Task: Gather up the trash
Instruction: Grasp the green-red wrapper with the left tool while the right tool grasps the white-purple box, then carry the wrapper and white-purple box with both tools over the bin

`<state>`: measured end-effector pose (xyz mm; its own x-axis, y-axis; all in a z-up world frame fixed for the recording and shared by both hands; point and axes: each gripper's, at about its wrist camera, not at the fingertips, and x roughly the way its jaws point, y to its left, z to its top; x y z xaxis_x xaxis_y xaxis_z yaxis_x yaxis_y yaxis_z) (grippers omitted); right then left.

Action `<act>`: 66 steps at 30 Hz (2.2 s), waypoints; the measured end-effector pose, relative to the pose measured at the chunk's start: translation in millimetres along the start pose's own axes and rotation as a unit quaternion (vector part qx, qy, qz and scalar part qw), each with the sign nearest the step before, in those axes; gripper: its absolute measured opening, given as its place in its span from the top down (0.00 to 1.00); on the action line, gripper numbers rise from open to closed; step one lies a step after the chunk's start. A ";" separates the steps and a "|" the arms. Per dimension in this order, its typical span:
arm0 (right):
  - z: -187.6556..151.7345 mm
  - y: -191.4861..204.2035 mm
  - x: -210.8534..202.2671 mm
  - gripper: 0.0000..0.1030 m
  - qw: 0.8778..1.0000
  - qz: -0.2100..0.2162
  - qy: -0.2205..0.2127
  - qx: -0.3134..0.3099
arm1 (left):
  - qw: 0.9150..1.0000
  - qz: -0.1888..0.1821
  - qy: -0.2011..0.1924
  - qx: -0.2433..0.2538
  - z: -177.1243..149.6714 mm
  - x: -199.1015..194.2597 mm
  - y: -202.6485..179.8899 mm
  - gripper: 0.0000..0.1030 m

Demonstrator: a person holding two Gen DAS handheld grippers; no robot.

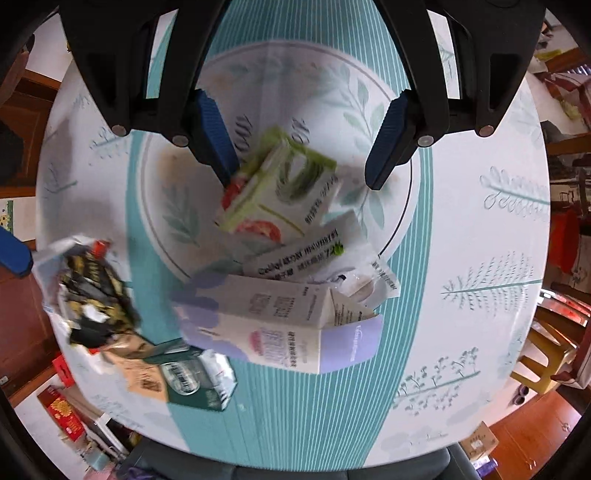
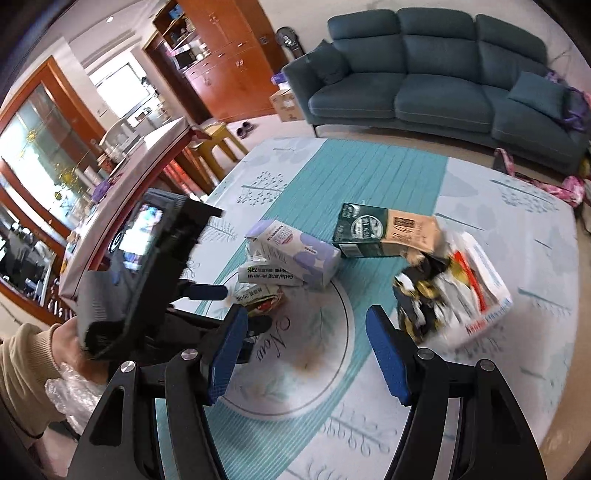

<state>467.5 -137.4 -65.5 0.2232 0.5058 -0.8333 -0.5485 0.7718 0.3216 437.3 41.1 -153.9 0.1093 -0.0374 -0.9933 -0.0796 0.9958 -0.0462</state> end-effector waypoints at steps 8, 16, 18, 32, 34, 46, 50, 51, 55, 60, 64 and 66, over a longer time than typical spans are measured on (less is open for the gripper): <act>17.2 -3.2 32.6 0.34 0.999 0.013 0.015 -0.028 | 1.000 -0.009 -0.006 -0.017 10.2 4.3 7.0 0.69; 37.2 11.9 71.5 0.34 0.997 0.005 0.031 -0.068 | 0.997 -0.008 -0.026 -0.071 -14.9 -20.5 25.8 0.82; 44.8 18.1 86.9 0.34 0.996 0.000 0.037 -0.086 | 0.996 -0.011 -0.028 -0.086 -24.5 -25.5 31.1 0.83; 60.6 47.3 163.8 0.56 0.979 -0.008 0.123 -0.160 | 0.982 -0.021 -0.054 -0.180 -93.7 -57.5 68.2 0.83; 57.4 50.6 165.6 0.62 0.979 -0.005 0.129 -0.161 | 0.980 -0.016 -0.059 -0.188 -103.0 -62.4 69.2 0.83; 4.5 78.3 114.6 0.64 0.984 0.024 0.127 -0.127 | 0.977 0.018 -0.089 -0.193 -148.4 -87.9 67.3 0.83; -20.8 99.0 85.7 0.64 0.986 0.033 0.123 -0.110 | 0.979 0.020 -0.093 -0.183 -169.3 -98.2 63.5 0.83; -26.1 103.3 80.8 0.64 0.986 0.034 0.123 -0.108 | 0.979 0.021 -0.094 -0.179 -175.1 -101.2 62.3 0.83; -56.0 128.3 57.8 0.64 0.986 0.032 0.129 -0.095 | 0.981 0.020 -0.102 -0.164 -204.2 -114.5 59.3 0.83; -94.2 157.8 32.7 0.64 0.987 0.024 0.136 -0.081 | 0.983 0.008 -0.113 -0.147 -237.1 -128.0 58.0 0.83; -125.7 184.5 13.1 0.64 0.989 0.008 0.132 -0.062 | 0.986 -0.002 -0.124 -0.115 -268.9 -138.7 60.9 0.83; -144.4 198.3 0.7 0.64 0.991 -0.003 0.126 -0.042 | 0.986 -0.003 -0.129 -0.102 -283.7 -143.6 63.8 0.83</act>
<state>242.5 -39.6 -67.3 0.0247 0.3804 -0.9245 -0.6155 0.7345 0.2858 135.4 86.1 -44.3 0.3578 0.0052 -0.9338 -0.2724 0.9571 -0.0991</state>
